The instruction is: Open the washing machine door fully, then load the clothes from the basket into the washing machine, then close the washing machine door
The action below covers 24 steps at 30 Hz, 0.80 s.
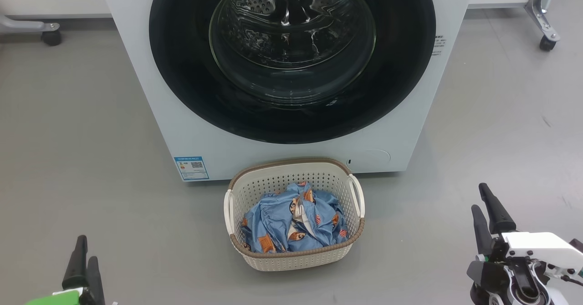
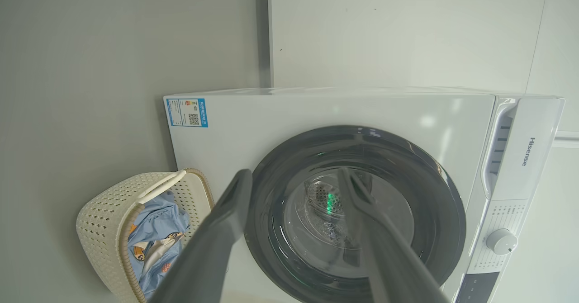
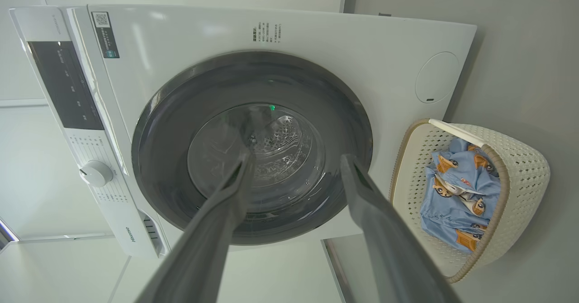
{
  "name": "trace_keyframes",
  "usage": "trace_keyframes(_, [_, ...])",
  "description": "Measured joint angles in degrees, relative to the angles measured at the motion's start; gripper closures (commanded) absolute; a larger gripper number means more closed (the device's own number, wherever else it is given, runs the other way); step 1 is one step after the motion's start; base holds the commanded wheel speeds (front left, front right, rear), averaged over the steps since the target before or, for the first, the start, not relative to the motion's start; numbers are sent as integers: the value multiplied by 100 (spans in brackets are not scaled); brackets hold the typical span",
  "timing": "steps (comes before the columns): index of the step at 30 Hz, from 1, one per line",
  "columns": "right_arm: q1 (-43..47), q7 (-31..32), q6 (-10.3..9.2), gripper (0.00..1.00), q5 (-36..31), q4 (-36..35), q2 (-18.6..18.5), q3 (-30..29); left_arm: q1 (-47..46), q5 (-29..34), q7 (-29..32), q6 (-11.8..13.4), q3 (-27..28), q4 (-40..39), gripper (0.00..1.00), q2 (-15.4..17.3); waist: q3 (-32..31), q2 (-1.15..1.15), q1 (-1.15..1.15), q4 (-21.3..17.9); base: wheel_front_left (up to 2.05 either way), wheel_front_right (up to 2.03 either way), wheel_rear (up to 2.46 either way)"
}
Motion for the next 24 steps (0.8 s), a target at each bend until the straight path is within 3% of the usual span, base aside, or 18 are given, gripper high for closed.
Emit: trace_keyframes(24, [-343,-391,51,0,-1295,-167,-220,659,-10,1224,-502,-66,-348,-522,0,471,67,0,0,-6,0,0,0])
